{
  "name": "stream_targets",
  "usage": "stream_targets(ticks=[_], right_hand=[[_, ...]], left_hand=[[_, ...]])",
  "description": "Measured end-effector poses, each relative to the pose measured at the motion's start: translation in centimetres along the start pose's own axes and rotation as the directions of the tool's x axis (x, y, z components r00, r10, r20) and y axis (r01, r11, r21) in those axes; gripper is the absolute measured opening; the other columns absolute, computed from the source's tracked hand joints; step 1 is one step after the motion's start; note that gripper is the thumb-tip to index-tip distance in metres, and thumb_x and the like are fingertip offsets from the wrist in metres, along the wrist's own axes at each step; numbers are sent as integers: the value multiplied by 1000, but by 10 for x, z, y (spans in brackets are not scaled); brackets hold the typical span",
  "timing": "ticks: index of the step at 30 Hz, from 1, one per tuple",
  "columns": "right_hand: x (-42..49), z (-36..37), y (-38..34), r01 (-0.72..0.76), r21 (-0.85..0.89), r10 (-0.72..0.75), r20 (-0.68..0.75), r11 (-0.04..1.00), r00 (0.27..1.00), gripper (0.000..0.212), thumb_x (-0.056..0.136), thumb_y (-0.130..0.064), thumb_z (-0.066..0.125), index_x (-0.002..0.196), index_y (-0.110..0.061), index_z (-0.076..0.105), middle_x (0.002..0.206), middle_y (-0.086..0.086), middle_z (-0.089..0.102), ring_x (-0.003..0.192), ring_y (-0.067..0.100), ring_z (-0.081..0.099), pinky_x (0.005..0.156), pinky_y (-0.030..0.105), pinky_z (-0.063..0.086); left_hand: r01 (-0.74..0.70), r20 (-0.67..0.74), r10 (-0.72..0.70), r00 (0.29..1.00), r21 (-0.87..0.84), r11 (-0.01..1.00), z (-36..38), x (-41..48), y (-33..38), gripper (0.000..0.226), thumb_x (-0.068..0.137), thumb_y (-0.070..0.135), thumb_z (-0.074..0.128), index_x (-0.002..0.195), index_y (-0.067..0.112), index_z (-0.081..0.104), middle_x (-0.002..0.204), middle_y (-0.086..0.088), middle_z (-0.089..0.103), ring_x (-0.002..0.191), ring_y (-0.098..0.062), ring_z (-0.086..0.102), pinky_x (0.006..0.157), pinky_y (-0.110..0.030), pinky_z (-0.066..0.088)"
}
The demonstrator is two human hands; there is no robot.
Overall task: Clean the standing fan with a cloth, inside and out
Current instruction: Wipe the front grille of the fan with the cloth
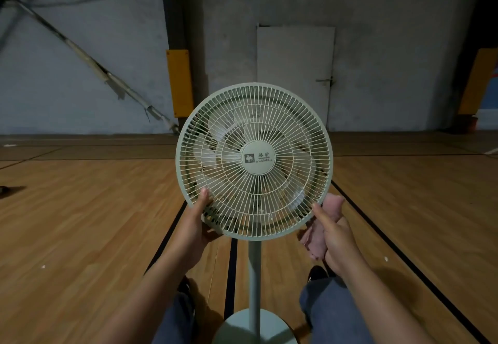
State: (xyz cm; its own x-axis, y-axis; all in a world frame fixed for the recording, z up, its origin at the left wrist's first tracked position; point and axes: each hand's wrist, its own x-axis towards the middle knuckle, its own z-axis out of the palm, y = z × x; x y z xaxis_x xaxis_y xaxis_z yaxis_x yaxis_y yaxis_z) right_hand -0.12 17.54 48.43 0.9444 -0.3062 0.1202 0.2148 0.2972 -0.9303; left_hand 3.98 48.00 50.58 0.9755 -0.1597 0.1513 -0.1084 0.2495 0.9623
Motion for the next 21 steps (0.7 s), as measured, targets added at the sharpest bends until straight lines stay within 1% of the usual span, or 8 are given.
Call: stream_targets(ticks=[2,6,9,11,14,17,19,21], right_hand=[[2,-2,-9,47,-124,-56,-72,991,996,38,100,-34,71,117,0,66,80,19,74,61,27,71,53,36,59],[7,-6,-44,180,-303,-233,-149,936,961,50,96,-53,70,134,-35,43,101,13,69,67,20,67,51,31,56],[14,0,-83,253,-366,-298,-73,896,952,51,89,-78,60,113,-47,28,92,8,57,48,13,50,40,25,41],[24,15,-109,344,-402,-389,-33,849,921,45,88,-83,54,106,-52,27,93,3,53,54,14,51,46,27,41],[43,46,-139,475,-555,-527,76,683,847,32,101,-70,42,108,-44,26,111,-7,47,88,6,59,69,29,47],[58,85,-161,575,-691,-636,214,438,741,23,108,-43,50,114,-36,28,123,-2,34,96,0,51,72,15,48],[63,113,-173,643,-708,-695,305,292,651,24,106,-31,59,121,-27,40,128,-2,30,104,7,52,89,18,49],[67,138,-181,692,-699,-708,396,181,585,26,103,-26,64,124,-18,51,129,2,35,111,17,54,96,27,49]], left_hand=[[6,-30,-5,1000,9,1000,-1,5,4,45,102,72,55,116,38,82,126,-10,79,112,-35,78,93,-52,65],[-13,-114,17,993,36,999,-5,20,24,60,98,71,58,117,18,80,118,-15,81,102,-37,79,89,-50,63],[-68,-140,75,987,47,997,-15,36,57,65,95,68,61,122,11,73,114,-16,81,92,-31,81,82,-43,61],[-126,-128,142,982,126,984,-22,48,85,67,91,70,63,124,12,73,115,-15,81,95,-30,81,80,-43,63],[-175,-126,225,966,320,931,-22,68,127,84,84,77,63,136,11,68,120,-10,79,108,-32,77,89,-49,62],[-236,-47,314,948,558,796,-11,86,167,84,88,83,60,138,15,67,119,-3,76,106,-25,74,84,-42,59],[-261,24,334,942,676,689,0,97,189,75,91,86,56,127,22,71,111,0,76,99,-22,75,82,-40,62],[-262,54,340,939,754,602,12,105,203,67,87,92,53,106,30,72,100,4,75,89,-16,74,67,-31,57]])
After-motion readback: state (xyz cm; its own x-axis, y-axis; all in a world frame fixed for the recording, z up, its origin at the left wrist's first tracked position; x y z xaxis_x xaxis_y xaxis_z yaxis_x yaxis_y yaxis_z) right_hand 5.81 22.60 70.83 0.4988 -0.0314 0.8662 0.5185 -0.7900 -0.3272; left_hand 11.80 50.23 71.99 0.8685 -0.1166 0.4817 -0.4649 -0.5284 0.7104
